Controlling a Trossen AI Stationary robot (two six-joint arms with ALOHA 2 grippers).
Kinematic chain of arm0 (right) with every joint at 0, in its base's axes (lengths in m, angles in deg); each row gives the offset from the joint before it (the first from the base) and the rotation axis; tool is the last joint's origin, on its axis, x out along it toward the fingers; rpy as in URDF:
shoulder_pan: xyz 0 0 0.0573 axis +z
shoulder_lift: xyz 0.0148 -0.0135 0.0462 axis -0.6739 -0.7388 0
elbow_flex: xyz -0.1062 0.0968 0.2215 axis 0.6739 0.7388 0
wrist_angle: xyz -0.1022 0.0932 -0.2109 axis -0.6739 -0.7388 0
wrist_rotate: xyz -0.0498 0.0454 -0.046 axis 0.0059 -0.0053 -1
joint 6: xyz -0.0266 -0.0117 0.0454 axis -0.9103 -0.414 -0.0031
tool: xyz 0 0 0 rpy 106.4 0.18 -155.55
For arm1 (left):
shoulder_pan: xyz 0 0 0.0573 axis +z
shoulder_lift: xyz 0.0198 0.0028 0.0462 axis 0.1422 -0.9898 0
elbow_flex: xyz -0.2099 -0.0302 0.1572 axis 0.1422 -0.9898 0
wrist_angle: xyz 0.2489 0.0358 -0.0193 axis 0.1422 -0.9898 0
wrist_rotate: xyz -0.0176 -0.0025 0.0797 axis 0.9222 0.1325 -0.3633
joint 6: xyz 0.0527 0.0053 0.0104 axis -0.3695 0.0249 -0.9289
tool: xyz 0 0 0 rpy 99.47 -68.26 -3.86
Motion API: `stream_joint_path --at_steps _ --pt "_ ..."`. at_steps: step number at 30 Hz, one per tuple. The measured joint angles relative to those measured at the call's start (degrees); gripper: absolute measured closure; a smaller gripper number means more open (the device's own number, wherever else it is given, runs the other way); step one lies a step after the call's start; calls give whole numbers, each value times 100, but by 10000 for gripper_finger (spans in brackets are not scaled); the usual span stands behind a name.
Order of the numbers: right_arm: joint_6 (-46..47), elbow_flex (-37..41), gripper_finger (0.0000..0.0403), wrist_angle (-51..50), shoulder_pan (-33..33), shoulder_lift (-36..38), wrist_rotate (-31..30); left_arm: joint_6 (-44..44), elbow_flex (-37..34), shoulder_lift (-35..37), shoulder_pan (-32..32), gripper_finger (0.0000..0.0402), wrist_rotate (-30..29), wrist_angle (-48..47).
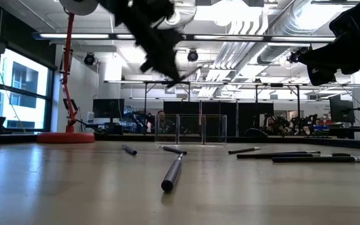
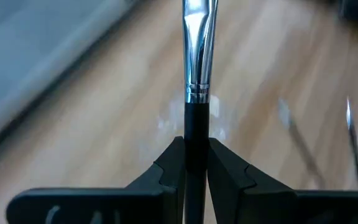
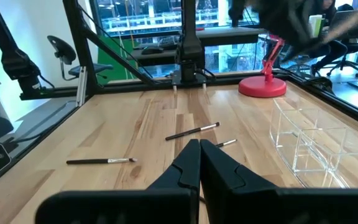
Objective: Put items in baskets/containers
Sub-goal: Put the foundation brush into the transparent organizer
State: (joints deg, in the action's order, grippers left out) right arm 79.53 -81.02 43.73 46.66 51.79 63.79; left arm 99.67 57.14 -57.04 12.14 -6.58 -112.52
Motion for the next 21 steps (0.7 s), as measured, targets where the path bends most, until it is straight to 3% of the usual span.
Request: stream_joint_path --at_steps 3,7,13,17,21 --pt "-1 1 402 0 0 0 1 -104 -638 219 257 357 591 1198" --pt "-2 1 402 -2 0 0 0 -49 -1710 655 716 357 1539 2012" --pt "-2 1 402 -2 0 0 2 566 -3119 1105 1082 357 2616 5053" --pt "0 2 402 -4 0 0 4 988 -3883 1110 1367 357 2752 6958" --pt "-2 0 402 -4 0 -2 5 377 -4195 1105 1457 357 2438 7343"
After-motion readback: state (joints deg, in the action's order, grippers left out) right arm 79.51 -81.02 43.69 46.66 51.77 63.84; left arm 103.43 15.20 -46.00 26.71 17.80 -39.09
